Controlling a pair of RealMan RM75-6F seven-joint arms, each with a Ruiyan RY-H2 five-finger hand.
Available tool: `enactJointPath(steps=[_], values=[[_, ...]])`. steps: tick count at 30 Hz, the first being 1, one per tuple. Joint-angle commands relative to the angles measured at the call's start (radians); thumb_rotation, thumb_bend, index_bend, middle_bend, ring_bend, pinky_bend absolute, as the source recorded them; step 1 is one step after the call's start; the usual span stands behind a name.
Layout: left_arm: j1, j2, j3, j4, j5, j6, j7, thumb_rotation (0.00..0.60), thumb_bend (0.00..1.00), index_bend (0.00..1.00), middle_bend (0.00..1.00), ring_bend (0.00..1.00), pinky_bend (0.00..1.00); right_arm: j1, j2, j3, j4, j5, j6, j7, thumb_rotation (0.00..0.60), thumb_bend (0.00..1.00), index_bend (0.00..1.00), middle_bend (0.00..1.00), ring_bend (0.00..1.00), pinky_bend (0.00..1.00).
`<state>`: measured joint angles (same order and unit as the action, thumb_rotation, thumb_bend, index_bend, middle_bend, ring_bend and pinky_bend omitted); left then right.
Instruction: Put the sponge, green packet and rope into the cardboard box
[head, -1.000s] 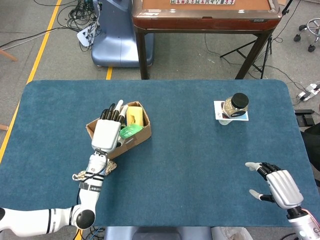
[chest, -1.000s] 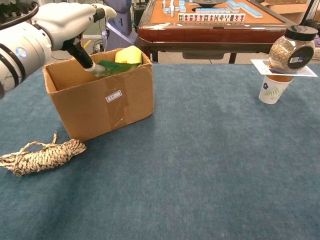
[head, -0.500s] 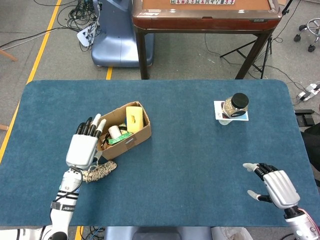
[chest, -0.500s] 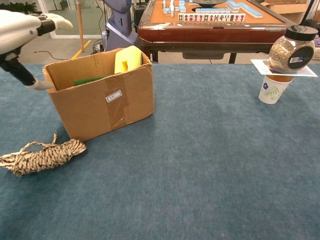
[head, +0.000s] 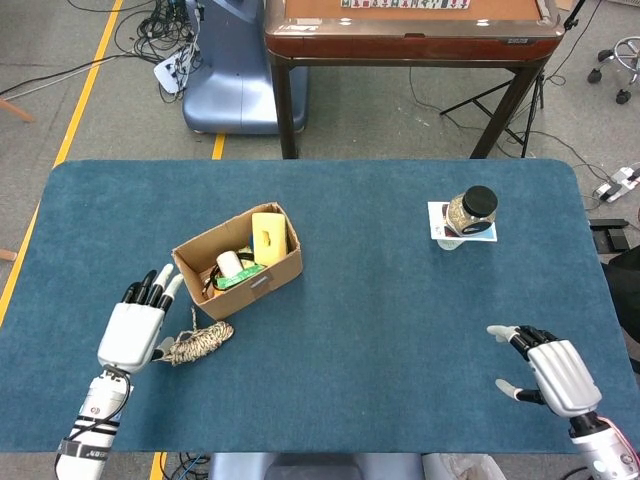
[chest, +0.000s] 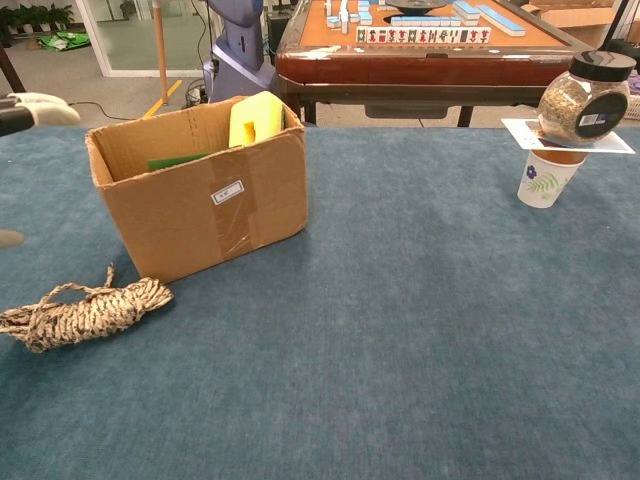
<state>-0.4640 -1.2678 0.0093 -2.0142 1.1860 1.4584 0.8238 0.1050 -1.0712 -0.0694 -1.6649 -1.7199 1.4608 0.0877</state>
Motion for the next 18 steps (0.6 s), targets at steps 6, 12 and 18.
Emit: enactJointPath(steps=[6, 12, 18], values=[[0.042, 0.022, 0.042, -0.002, 0.033, -0.022, -0.038, 0.6, 0.17, 0.2, 0.16, 0.14, 0.24, 0.0, 0.003, 0.001, 0.001, 0.002, 0.002, 0.006, 0.6, 0.01, 0.29, 0.38, 0.33, 0.45], [0.077, 0.018, 0.053, 0.009, 0.076, -0.004, -0.073, 0.6, 0.17, 0.25, 0.19, 0.16, 0.27, -0.002, 0.005, 0.001, 0.002, 0.001, 0.008, 0.011, 0.6, 0.01, 0.29, 0.38, 0.33, 0.45], [0.106, -0.006, 0.065, 0.032, 0.085, -0.011, -0.087, 0.6, 0.17, 0.28, 0.22, 0.17, 0.29, -0.001, 0.005, 0.0, 0.0, 0.0, 0.003, 0.01, 0.6, 0.01, 0.29, 0.38, 0.33, 0.45]])
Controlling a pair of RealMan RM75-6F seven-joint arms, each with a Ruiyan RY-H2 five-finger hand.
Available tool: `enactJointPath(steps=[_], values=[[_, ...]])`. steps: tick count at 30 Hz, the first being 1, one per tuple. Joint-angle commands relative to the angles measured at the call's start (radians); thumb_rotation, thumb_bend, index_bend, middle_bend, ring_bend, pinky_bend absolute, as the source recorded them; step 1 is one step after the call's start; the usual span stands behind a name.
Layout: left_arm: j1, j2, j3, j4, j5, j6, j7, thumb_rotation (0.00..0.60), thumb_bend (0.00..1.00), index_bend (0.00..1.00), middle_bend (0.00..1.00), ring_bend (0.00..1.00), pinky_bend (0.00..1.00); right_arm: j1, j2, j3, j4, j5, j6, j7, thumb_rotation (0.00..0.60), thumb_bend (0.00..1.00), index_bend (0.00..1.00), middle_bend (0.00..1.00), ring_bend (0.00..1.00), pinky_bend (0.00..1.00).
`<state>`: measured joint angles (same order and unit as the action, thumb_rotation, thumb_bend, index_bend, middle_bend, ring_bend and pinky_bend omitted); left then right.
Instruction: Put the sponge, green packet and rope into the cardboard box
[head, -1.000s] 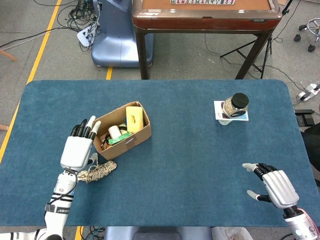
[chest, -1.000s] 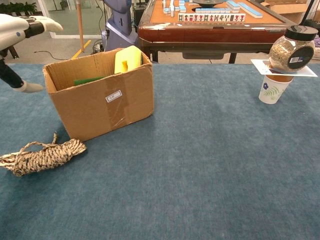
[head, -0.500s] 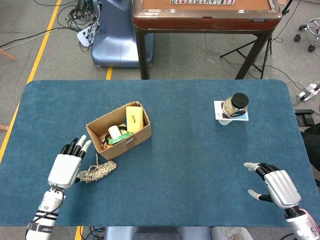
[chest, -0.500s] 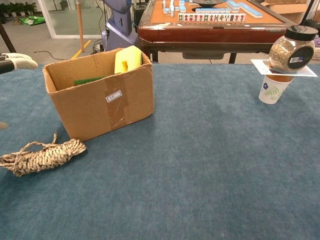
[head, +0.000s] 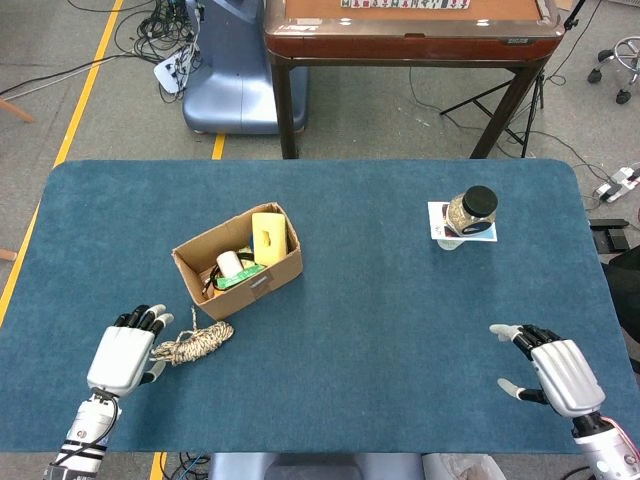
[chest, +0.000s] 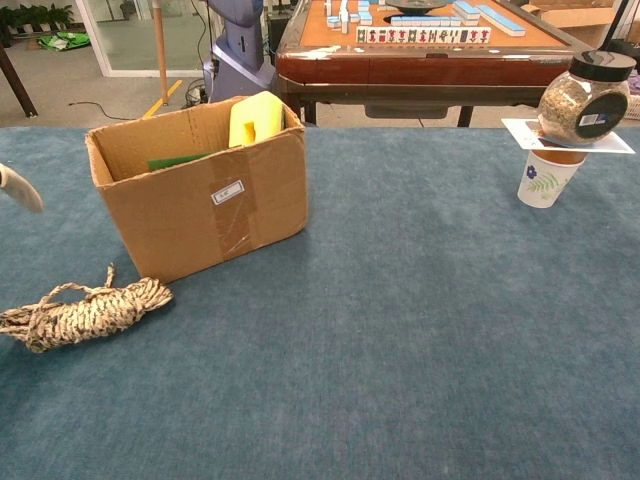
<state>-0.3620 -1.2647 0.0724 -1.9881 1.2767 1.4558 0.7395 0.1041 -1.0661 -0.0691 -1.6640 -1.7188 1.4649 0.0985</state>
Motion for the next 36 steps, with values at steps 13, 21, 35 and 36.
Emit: enactJointPath(steps=[13, 21, 35, 36], values=[[-0.024, -0.128, -0.079, 0.08, -0.124, -0.101, -0.014, 0.6, 0.14, 0.29, 0.24, 0.18, 0.33, -0.004, 0.009, 0.002, -0.001, -0.001, 0.014, 0.015, 0.6, 0.01, 0.29, 0.38, 0.33, 0.45], [-0.044, -0.178, -0.093, 0.105, -0.201, -0.133, 0.05, 0.6, 0.14, 0.32, 0.27, 0.19, 0.33, -0.008, 0.018, 0.002, 0.0, -0.006, 0.028, 0.032, 0.6, 0.01, 0.29, 0.38, 0.33, 0.45], [-0.065, -0.239, -0.102, 0.188, -0.261, -0.165, 0.069, 0.6, 0.14, 0.33, 0.28, 0.19, 0.34, -0.01, 0.02, 0.002, 0.0, -0.007, 0.03, 0.036, 0.6, 0.01, 0.29, 0.38, 0.33, 0.45], [-0.066, -0.243, -0.104, 0.194, -0.268, -0.168, 0.068, 0.6, 0.14, 0.33, 0.28, 0.19, 0.34, -0.01, 0.02, 0.002, 0.0, -0.007, 0.03, 0.036, 0.6, 0.01, 0.29, 0.38, 0.33, 0.45]])
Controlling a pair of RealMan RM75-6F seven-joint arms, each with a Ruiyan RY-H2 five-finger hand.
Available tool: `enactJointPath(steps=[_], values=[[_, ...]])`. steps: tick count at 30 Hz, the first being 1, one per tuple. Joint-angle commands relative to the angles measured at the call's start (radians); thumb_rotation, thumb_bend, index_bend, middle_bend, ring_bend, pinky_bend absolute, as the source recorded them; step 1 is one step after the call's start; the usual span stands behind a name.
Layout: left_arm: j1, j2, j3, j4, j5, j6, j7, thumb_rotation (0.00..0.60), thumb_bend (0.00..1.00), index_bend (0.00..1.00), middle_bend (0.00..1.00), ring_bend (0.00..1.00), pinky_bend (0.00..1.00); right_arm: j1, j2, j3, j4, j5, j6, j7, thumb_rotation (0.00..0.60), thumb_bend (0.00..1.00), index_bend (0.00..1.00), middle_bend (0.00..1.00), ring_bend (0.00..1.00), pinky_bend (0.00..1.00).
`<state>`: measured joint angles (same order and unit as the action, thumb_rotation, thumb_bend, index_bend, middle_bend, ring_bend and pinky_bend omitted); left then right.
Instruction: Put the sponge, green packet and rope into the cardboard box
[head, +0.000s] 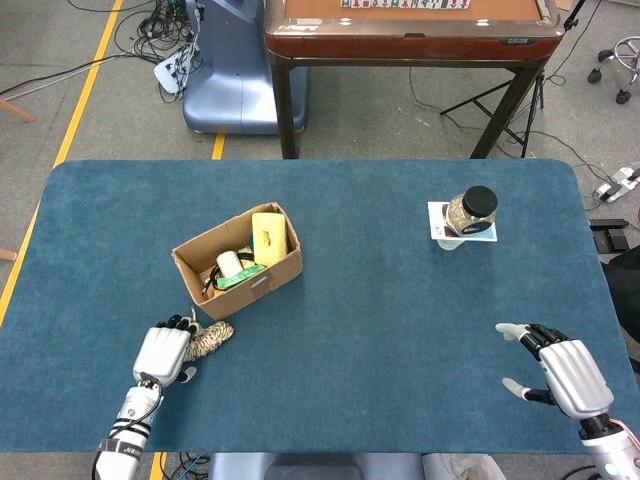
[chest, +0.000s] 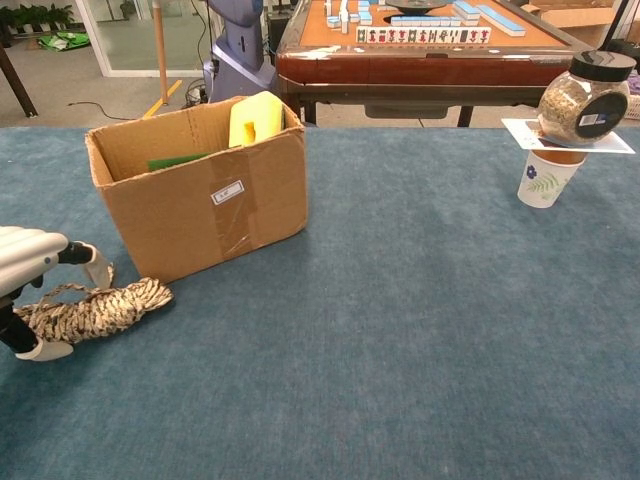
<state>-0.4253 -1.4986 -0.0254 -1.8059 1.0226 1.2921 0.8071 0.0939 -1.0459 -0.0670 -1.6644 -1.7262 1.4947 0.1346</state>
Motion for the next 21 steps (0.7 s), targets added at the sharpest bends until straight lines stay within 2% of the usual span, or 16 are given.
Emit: enactJointPath(steps=[1, 7, 15, 21], values=[[-0.005, -0.012, -0.009, 0.019, -0.023, -0.008, -0.002, 0.6, 0.14, 0.33, 0.28, 0.19, 0.35, 0.0, 0.0, 0.0, 0.001, 0.001, -0.001, 0.0, 0.6, 0.01, 0.29, 0.38, 0.33, 0.45], [-0.016, -0.025, -0.023, 0.051, -0.058, -0.018, 0.003, 0.6, 0.14, 0.37, 0.32, 0.22, 0.37, 0.0, 0.0, 0.001, 0.001, 0.001, -0.002, -0.001, 0.6, 0.01, 0.29, 0.38, 0.33, 0.45], [-0.013, -0.037, -0.019, 0.088, -0.022, -0.003, -0.033, 0.6, 0.15, 0.5, 0.49, 0.36, 0.45, 0.0, -0.002, 0.001, 0.001, 0.001, -0.003, -0.003, 0.6, 0.01, 0.29, 0.38, 0.33, 0.45], [-0.005, -0.033, -0.003, 0.125, 0.038, -0.003, -0.086, 0.6, 0.3, 0.58, 0.59, 0.43, 0.54, 0.001, -0.003, 0.0, 0.001, 0.0, -0.005, -0.005, 0.6, 0.01, 0.29, 0.38, 0.33, 0.45]])
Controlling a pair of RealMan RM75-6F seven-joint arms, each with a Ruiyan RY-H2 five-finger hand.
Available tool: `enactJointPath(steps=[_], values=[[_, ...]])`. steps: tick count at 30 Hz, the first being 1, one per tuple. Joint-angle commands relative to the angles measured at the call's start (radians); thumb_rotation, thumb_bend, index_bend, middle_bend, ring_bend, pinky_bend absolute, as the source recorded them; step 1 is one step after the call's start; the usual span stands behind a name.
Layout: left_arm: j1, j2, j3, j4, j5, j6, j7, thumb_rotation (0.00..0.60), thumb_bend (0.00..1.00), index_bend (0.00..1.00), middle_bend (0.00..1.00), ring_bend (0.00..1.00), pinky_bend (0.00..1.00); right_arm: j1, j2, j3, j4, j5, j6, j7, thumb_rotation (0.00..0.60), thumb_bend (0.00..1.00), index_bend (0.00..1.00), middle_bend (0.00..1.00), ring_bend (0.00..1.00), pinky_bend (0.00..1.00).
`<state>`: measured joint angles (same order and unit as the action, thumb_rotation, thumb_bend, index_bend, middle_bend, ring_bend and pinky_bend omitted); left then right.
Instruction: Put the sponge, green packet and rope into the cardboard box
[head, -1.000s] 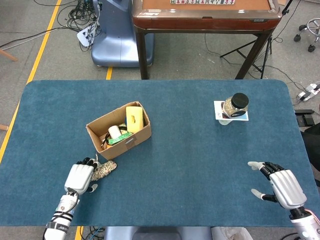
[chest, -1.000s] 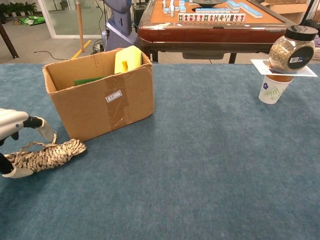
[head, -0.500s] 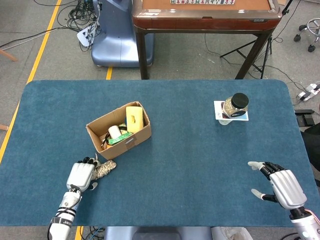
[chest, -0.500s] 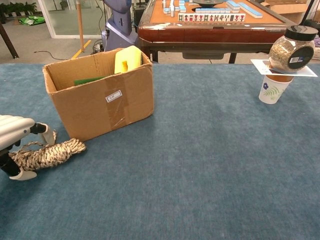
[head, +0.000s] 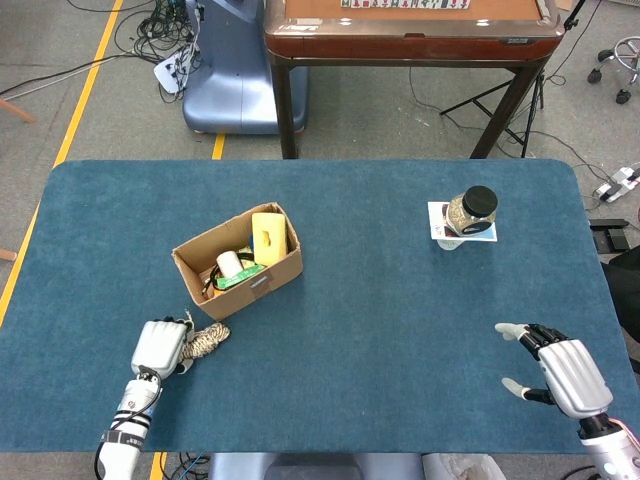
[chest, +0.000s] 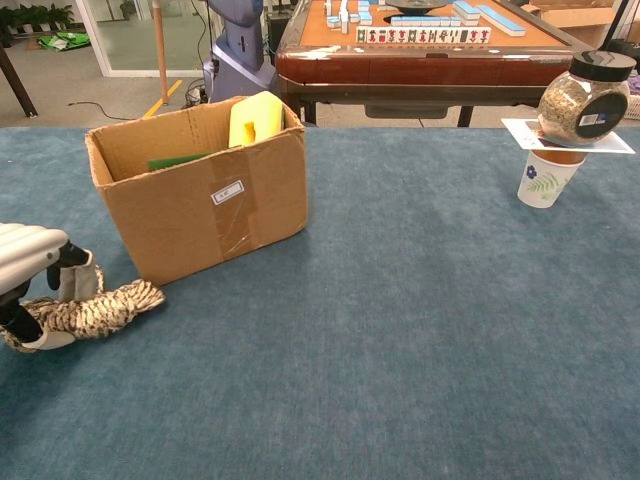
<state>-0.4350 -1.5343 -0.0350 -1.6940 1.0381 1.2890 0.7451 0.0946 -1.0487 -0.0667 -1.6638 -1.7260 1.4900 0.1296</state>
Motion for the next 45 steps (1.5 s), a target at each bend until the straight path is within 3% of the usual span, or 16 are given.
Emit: enactJointPath(steps=[1, 6, 15, 29, 36, 45], values=[[0.009, 0.006, 0.009, 0.017, 0.035, 0.002, -0.041, 0.6, 0.32, 0.59, 0.6, 0.44, 0.55, 0.0, 0.0, 0.0, 0.0, 0.0, 0.001, 0.0, 0.6, 0.01, 0.29, 0.38, 0.33, 0.45], [0.031, 0.042, 0.016, -0.008, 0.094, 0.029, -0.107, 0.6, 0.37, 0.62, 0.63, 0.46, 0.57, 0.0, -0.001, 0.001, 0.0, 0.002, 0.0, 0.0, 0.6, 0.01, 0.29, 0.38, 0.33, 0.45], [0.073, 0.202, 0.02, -0.209, 0.184, 0.101, -0.146, 0.6, 0.38, 0.61, 0.63, 0.46, 0.58, 0.001, -0.005, 0.001, 0.0, 0.003, -0.005, -0.007, 0.6, 0.01, 0.29, 0.38, 0.33, 0.45], [0.138, 0.407, -0.027, -0.35, 0.246, 0.2, -0.246, 0.6, 0.37, 0.6, 0.63, 0.46, 0.58, 0.005, -0.012, -0.001, -0.001, 0.002, -0.017, -0.021, 0.6, 0.01, 0.29, 0.38, 0.33, 0.45], [0.086, 0.411, -0.092, -0.412, 0.268, 0.188, -0.166, 0.6, 0.37, 0.59, 0.63, 0.45, 0.58, 0.008, -0.016, -0.001, -0.001, 0.005, -0.023, -0.027, 0.6, 0.01, 0.29, 0.38, 0.33, 0.45], [-0.064, 0.303, -0.214, -0.442, 0.163, 0.122, 0.036, 0.6, 0.37, 0.57, 0.62, 0.43, 0.58, 0.006, -0.008, 0.003, 0.003, 0.012, -0.015, -0.005, 0.6, 0.01, 0.29, 0.38, 0.33, 0.45]])
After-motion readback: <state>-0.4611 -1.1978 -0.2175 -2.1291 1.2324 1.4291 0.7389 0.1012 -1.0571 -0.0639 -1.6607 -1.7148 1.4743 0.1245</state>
